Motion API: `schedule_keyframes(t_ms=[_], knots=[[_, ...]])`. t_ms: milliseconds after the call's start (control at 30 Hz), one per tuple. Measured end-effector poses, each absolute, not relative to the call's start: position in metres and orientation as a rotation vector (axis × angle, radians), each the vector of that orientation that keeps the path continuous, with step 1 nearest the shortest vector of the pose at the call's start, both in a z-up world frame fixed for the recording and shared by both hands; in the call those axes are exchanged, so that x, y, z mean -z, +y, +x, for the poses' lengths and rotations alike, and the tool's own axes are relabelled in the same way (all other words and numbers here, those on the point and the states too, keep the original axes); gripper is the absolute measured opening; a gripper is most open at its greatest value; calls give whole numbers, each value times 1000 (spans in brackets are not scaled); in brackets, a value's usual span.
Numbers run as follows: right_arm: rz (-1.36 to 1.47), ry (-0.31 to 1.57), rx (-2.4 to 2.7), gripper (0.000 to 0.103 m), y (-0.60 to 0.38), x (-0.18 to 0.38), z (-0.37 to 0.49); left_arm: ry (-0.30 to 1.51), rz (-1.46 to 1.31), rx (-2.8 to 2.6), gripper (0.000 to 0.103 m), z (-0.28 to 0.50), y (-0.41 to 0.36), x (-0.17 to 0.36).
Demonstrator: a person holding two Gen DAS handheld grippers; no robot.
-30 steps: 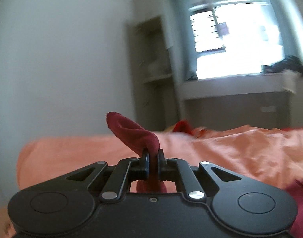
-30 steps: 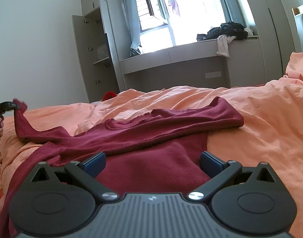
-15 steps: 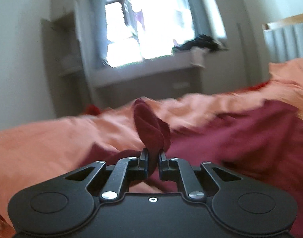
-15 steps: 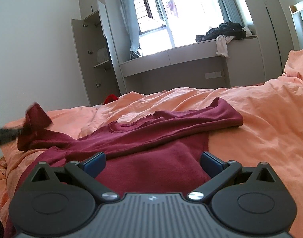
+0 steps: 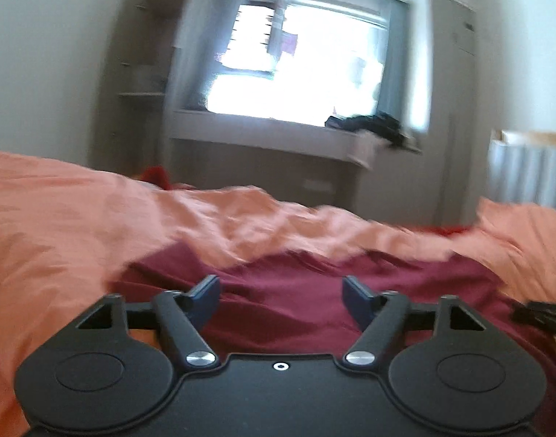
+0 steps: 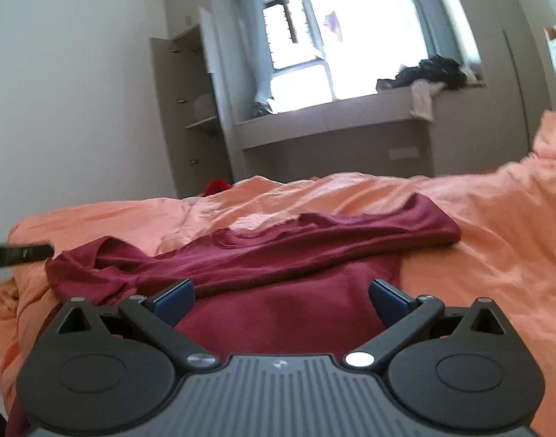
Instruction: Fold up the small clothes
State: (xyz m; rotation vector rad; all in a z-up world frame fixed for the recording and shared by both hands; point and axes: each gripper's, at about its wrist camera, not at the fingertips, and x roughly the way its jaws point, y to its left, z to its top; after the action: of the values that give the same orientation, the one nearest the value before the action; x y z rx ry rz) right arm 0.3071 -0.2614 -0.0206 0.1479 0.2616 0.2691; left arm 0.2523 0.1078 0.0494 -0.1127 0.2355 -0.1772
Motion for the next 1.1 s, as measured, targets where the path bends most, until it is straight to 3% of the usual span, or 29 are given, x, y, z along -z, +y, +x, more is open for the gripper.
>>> schedule_keyframes(t_ms=[133, 300, 367, 433, 667, 700, 733, 800, 833, 933, 1100], knots=[[130, 251, -292, 103, -244, 7, 301, 280, -143, 42, 93, 269, 135, -55], [119, 291, -473, 103, -188, -14, 318, 347, -256, -74, 94, 289, 173, -56], [108, 332, -556, 98, -162, -19, 332, 355, -294, -100, 94, 289, 185, -57], [85, 372, -617, 85, -136, -19, 346, 350, -300, -124, 96, 286, 190, -57], [-102, 502, -733, 73, -65, -2, 380, 339, -289, -171, 98, 283, 201, -59], [-135, 517, -744, 62, -57, 0, 382, 341, -298, -175, 98, 283, 204, -59], [-161, 525, -752, 42, -51, 2, 383, 344, -308, -177, 98, 283, 207, -59], [-225, 519, -768, 17, -39, 3, 380, 345, -331, -182, 98, 283, 212, -60], [-266, 497, -764, 9, -35, 2, 375, 345, -338, -184, 98, 282, 213, -60], [-417, 378, -727, 6, -25, -9, 352, 342, -344, -190, 98, 281, 215, -60], [-731, 25, -552, 6, -26, -27, 292, 339, -335, -197, 98, 279, 214, -59]])
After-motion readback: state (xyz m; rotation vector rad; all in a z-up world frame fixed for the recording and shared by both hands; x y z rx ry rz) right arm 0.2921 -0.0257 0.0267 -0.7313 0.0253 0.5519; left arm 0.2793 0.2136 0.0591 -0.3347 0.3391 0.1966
